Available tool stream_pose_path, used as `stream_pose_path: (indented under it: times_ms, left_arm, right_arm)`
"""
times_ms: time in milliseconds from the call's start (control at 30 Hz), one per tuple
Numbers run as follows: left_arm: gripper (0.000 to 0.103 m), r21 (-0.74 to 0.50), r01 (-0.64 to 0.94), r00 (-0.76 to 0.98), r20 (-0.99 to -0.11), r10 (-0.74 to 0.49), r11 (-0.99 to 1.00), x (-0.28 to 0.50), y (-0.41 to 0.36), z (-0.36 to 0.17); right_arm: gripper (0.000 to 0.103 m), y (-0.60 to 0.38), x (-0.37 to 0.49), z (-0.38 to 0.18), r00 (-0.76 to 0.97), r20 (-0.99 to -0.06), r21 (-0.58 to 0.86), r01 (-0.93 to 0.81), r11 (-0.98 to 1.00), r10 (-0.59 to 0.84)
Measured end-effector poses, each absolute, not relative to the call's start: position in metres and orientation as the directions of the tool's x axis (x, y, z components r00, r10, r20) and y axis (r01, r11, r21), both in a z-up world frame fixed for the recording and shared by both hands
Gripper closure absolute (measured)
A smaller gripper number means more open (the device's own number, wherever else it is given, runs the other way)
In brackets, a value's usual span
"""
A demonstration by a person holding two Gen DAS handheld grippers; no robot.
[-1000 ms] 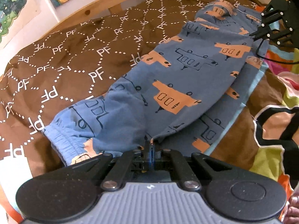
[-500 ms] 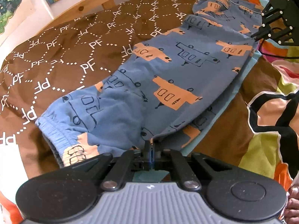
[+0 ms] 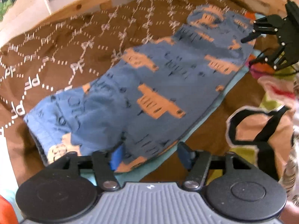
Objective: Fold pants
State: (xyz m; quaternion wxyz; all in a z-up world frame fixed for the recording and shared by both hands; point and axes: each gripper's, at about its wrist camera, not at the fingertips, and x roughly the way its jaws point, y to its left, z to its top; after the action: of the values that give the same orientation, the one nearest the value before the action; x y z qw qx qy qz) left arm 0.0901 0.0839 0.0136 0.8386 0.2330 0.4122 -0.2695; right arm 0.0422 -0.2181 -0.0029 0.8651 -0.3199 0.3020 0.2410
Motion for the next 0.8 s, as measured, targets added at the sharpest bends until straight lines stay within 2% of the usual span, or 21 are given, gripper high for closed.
stream_pose_path:
  times_ms: [33, 67, 133, 200, 300, 433, 567, 700, 767, 800]
  left_arm:
    - [0.022, 0.167, 0.642, 0.523, -0.809, -0.269, 0.748, 0.088, 0.080, 0.017]
    - [0.014, 0.163, 0.642, 0.535, -0.795, -0.286, 0.750, 0.086, 0.075, 0.021]
    - [0.005, 0.149, 0.638, 0.564, -0.758, -0.327, 0.756, 0.087, 0.064, 0.030]
    - [0.003, 0.123, 0.644, 0.577, -0.726, -0.374, 0.755, 0.091, 0.048, 0.037]
    - [0.000, 0.079, 0.681, 0.562, -0.694, -0.450, 0.728, 0.107, 0.008, 0.044]
    - [0.000, 0.081, 0.781, 0.498, -0.680, -0.539, 0.619, 0.122, -0.057, 0.049]
    - [0.000, 0.130, 0.865, 0.425, -0.704, -0.570, 0.484, 0.121, -0.121, 0.042]
    - [0.004, 0.309, 0.855, 0.496, -0.720, -0.485, 0.416, 0.108, -0.173, 0.016]
    - [0.014, 0.391, 0.835, 0.539, -0.719, -0.439, 0.386, 0.102, -0.190, 0.004]
    - [0.015, 0.407, 0.830, 0.549, -0.715, -0.433, 0.381, 0.100, -0.195, 0.000]
  right_arm:
    - [0.025, -0.224, 0.042, 0.001, 0.715, -0.666, -0.394, -0.578, 0.715, 0.212]
    - [0.020, -0.233, 0.040, 0.006, 0.739, -0.646, -0.370, -0.525, 0.766, 0.194]
    - [0.018, -0.251, 0.037, 0.015, 0.763, -0.622, -0.299, -0.438, 0.848, 0.176]
    - [0.016, -0.271, 0.029, 0.024, 0.789, -0.600, -0.216, -0.318, 0.923, 0.132]
    - [0.001, -0.294, 0.008, 0.034, 0.819, -0.571, -0.129, -0.169, 0.977, 0.066]
    - [0.001, -0.320, -0.008, 0.036, 0.835, -0.551, -0.021, -0.010, 1.000, -0.004]
    - [0.001, -0.340, 0.010, 0.040, 0.837, -0.545, 0.044, -0.023, 0.999, 0.043]
    - [0.002, -0.360, 0.049, 0.046, 0.827, -0.535, 0.127, -0.120, 0.985, 0.170]
    - [0.012, -0.370, 0.068, 0.046, 0.813, -0.536, 0.182, -0.152, 0.971, 0.228]
    - [0.014, -0.374, 0.080, 0.043, 0.799, -0.549, 0.202, -0.157, 0.967, 0.245]
